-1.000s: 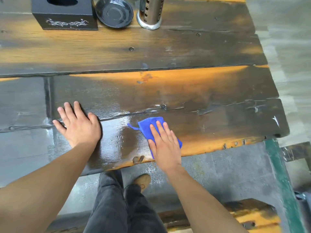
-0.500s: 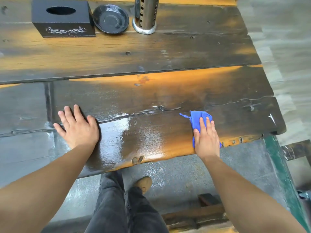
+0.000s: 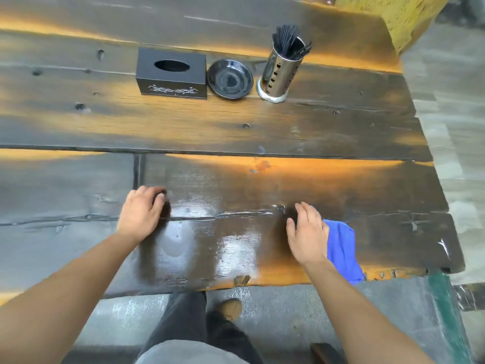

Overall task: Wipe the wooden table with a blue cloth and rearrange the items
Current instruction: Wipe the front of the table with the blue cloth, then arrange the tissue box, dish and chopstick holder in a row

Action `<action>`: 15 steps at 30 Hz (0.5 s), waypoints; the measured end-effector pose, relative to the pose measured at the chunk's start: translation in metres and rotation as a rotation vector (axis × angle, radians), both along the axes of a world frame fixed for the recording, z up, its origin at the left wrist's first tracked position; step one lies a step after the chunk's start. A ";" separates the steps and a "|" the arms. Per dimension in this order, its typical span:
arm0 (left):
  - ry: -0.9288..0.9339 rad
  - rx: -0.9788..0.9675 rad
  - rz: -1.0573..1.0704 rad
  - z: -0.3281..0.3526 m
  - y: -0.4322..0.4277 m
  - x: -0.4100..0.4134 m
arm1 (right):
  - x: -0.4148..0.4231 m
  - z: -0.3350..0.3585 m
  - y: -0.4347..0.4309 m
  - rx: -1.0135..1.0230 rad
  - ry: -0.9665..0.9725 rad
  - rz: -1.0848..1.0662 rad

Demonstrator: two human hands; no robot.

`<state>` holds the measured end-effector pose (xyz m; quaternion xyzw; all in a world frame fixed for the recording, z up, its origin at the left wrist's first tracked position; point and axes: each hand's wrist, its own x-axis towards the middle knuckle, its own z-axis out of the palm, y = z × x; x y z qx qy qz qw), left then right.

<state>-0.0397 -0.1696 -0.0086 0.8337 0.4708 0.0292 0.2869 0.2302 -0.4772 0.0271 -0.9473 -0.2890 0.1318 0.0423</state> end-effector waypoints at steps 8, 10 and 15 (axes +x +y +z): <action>-0.015 -0.122 0.139 0.013 0.092 0.000 | 0.015 0.026 0.196 0.088 0.100 0.304; -0.037 -0.084 0.145 0.012 0.114 0.005 | 0.024 0.031 0.245 0.104 0.094 0.359; -0.025 0.074 0.126 -0.001 0.157 0.017 | 0.045 0.035 0.357 0.137 0.069 0.439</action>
